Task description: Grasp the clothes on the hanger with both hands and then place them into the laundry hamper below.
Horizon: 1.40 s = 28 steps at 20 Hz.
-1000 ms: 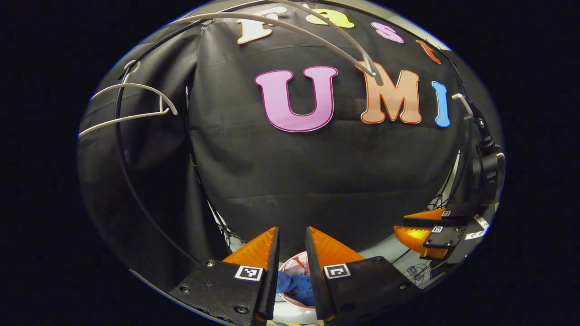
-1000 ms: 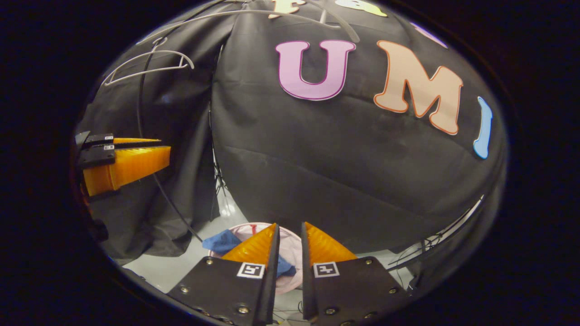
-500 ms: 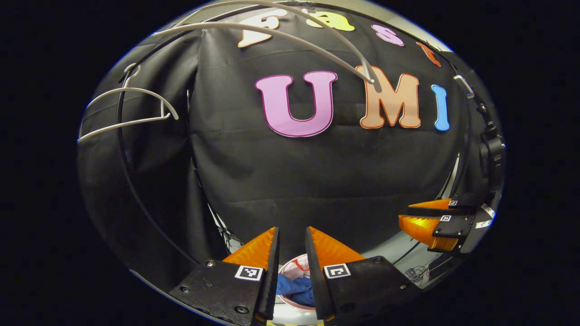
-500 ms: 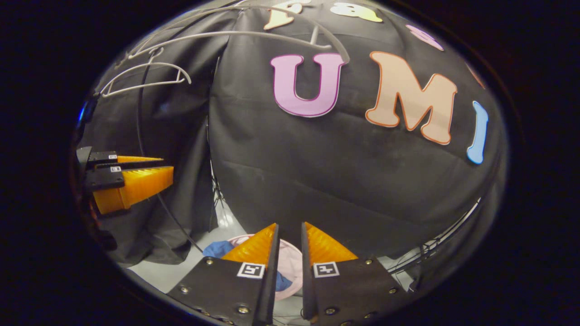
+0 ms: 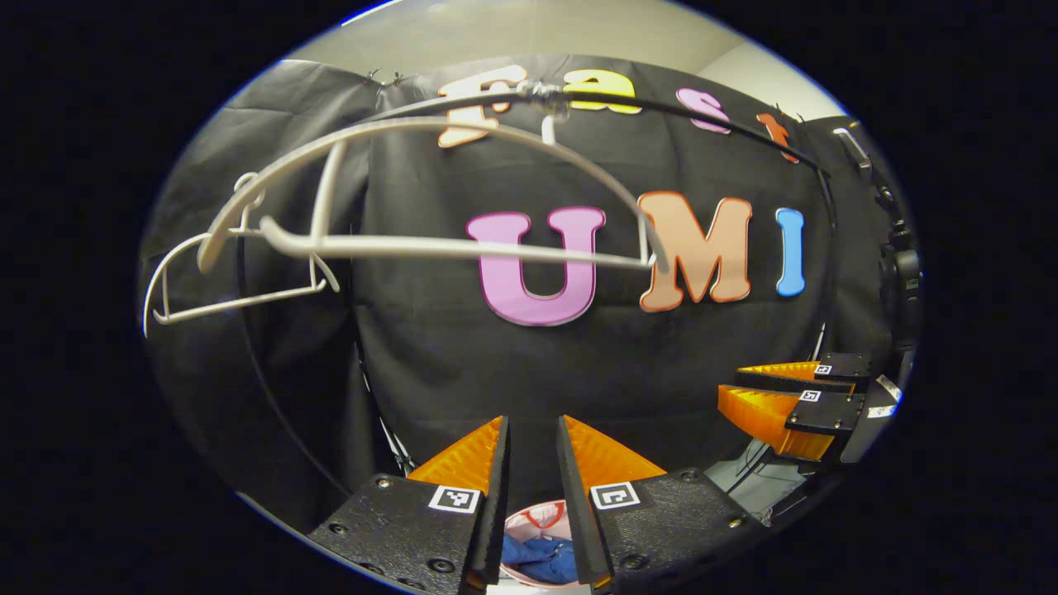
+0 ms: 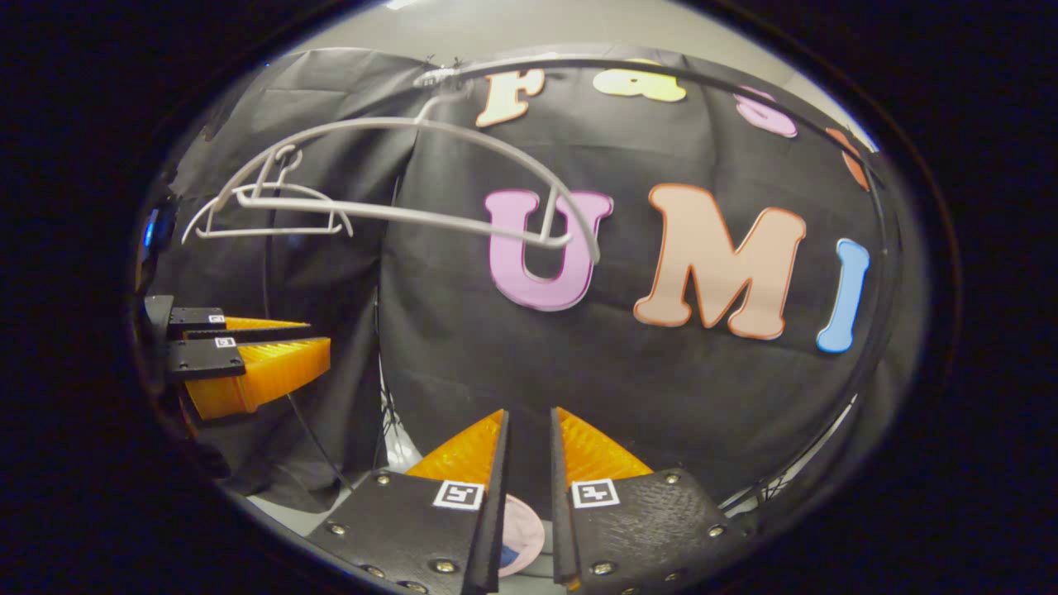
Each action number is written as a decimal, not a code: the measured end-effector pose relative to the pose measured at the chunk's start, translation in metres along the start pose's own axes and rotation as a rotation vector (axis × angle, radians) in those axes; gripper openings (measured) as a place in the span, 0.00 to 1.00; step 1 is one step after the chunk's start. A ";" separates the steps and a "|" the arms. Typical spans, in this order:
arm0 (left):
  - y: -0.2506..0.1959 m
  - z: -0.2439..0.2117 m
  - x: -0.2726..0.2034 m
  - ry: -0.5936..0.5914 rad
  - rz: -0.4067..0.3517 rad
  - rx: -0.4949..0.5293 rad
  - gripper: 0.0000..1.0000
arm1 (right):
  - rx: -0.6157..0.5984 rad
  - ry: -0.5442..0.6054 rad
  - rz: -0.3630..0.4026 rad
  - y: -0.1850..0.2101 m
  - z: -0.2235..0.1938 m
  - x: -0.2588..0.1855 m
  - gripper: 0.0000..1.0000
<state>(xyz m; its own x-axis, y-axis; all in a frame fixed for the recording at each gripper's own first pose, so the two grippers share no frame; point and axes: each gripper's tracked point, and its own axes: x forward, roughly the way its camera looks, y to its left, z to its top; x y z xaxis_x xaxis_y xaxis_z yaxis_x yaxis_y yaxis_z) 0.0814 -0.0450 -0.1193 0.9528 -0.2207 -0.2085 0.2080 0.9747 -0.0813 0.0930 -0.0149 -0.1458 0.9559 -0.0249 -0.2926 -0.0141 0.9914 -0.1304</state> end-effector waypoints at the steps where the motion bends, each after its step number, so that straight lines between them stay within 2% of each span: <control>1: -0.002 0.015 -0.006 -0.031 0.000 -0.003 0.35 | 0.004 -0.034 -0.011 -0.005 0.015 -0.007 0.25; 4: -0.005 0.051 -0.027 -0.109 0.006 -0.011 0.38 | 0.057 -0.113 -0.021 -0.016 0.050 -0.033 0.27; 5: -0.008 0.063 -0.034 -0.134 0.006 -0.015 0.39 | 0.070 -0.139 -0.030 -0.023 0.061 -0.041 0.31; 7: -0.025 0.080 -0.041 -0.169 -0.008 -0.030 0.48 | 0.086 -0.185 -0.038 -0.032 0.080 -0.057 0.49; 11: -0.049 0.102 -0.059 -0.219 -0.027 -0.042 0.89 | 0.077 -0.266 -0.073 -0.063 0.105 -0.090 0.86; 12: -0.058 0.106 -0.061 -0.225 -0.026 -0.039 0.99 | 0.072 -0.277 -0.084 -0.070 0.106 -0.098 0.87; 14: -0.074 0.111 -0.067 -0.236 -0.030 -0.041 0.96 | 0.071 -0.292 -0.098 -0.084 0.109 -0.115 0.94; 18: -0.108 0.123 -0.074 -0.256 -0.042 -0.053 0.96 | 0.064 -0.311 -0.125 -0.121 0.113 -0.139 0.97; 25: -0.158 0.152 -0.075 -0.381 0.006 -0.046 0.96 | 0.084 -0.351 -0.161 -0.187 0.113 -0.169 0.95; 26: -0.169 0.151 -0.072 -0.389 0.002 -0.045 0.96 | 0.081 -0.353 -0.174 -0.200 0.108 -0.171 0.97; 28: -0.197 0.145 -0.065 -0.387 -0.026 -0.059 0.96 | 0.071 -0.365 -0.201 -0.225 0.100 -0.177 0.95</control>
<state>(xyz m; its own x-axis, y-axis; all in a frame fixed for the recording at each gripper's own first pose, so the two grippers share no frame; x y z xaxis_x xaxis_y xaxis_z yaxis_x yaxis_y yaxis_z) 0.0104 -0.2178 0.0518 0.9626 -0.2056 0.1764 0.2312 0.9628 -0.1398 -0.0438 -0.2206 0.0299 0.9789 -0.1842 0.0882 0.1914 0.9782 -0.0809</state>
